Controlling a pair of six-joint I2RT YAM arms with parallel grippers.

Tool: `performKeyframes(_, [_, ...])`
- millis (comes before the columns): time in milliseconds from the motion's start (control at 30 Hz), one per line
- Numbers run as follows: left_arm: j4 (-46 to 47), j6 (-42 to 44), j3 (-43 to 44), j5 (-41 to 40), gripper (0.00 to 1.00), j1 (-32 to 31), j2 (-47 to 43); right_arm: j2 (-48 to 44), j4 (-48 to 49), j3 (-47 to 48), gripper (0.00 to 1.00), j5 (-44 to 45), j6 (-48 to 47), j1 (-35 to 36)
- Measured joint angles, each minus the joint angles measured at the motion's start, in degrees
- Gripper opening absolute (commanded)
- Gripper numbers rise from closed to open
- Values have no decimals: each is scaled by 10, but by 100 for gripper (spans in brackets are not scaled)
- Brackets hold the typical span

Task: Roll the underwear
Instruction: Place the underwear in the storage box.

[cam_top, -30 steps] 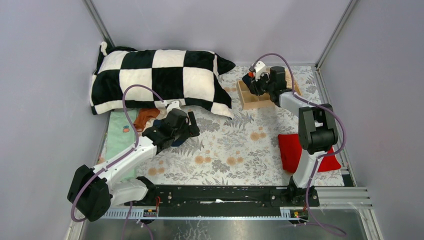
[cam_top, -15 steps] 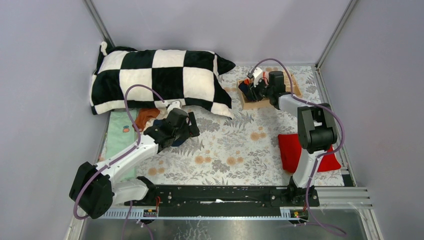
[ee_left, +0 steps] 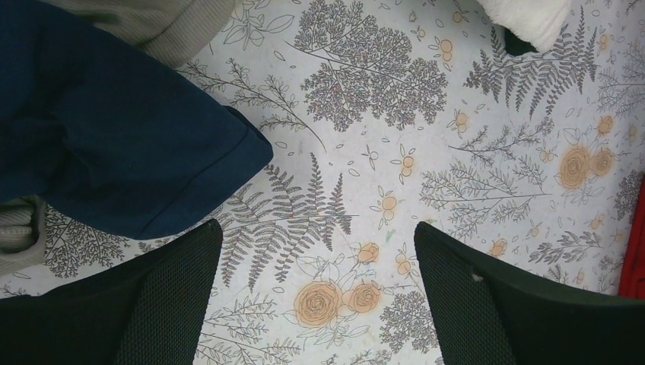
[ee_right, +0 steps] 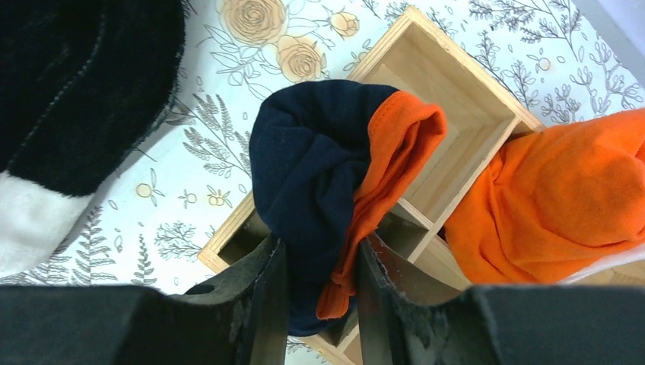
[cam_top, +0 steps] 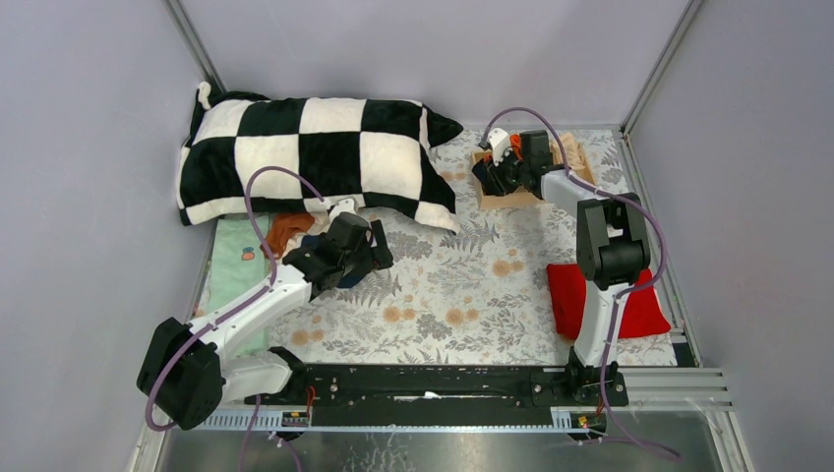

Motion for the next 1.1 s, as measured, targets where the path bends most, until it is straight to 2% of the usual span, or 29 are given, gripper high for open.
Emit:
performKeyframes(600, [0,0,0,7,99,3,6,26,-110,71,2,67,-16,1])
performKeyframes(667, [0,0,0,9,99,3,8,39,-117,86,9,74,-17,1])
performKeyframes(800, [0,0,0,12,99,3,9,50,-118,91,31,82,-20,2])
performKeyframes(967, [0,0,0,14,99,4,9,41,-92,70,39,84,-13,2])
performKeyframes(1100, [0,0,0,15,99,4,11,37,-85,66,55,84,1,2])
